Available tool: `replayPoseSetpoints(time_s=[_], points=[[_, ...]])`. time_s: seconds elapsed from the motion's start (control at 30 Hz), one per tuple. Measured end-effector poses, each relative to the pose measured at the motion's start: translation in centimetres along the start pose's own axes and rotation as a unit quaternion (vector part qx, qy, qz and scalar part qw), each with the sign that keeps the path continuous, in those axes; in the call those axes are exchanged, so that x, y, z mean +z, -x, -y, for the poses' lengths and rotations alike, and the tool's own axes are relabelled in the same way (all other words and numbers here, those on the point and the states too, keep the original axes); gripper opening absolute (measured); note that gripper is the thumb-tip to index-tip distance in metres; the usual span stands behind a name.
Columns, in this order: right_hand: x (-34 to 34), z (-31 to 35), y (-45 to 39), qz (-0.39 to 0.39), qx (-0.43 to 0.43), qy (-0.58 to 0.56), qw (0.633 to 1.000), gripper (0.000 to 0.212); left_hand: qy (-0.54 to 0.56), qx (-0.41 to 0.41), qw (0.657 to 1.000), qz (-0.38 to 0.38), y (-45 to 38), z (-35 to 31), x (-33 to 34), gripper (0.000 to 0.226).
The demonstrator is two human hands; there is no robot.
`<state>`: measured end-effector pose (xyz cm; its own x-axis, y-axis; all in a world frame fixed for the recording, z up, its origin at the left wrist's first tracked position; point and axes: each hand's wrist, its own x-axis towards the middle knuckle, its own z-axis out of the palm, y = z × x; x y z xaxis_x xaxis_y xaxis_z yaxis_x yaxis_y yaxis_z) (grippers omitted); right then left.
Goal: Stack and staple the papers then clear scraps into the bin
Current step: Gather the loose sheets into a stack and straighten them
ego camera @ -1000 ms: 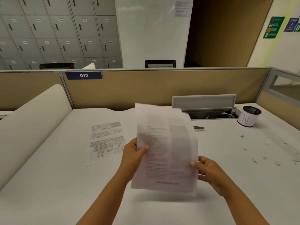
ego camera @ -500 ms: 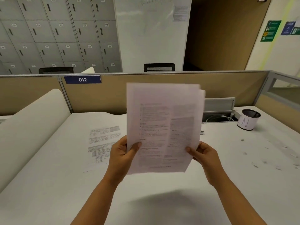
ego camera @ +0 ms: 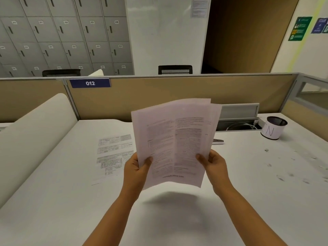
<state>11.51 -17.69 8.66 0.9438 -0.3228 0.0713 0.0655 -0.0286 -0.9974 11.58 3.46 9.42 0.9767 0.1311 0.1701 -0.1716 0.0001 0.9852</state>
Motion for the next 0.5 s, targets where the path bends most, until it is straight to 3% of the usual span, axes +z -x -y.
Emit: replayPoseSetpoints(time_s=[0.17, 0.5], points=[[0.2, -1.3, 0.6, 0.019, 0.056, 0.025, 0.998, 0.011, 0.000, -0.061, 0.998, 0.005, 0.6, 1.5, -0.2, 0.025], [-0.1, -4.1, 1.3, 0.069, 0.126, 0.045, 0.989, 0.015, -0.003, -0.087, 0.996, 0.027, 0.2, 2.7, 0.1, 0.017]])
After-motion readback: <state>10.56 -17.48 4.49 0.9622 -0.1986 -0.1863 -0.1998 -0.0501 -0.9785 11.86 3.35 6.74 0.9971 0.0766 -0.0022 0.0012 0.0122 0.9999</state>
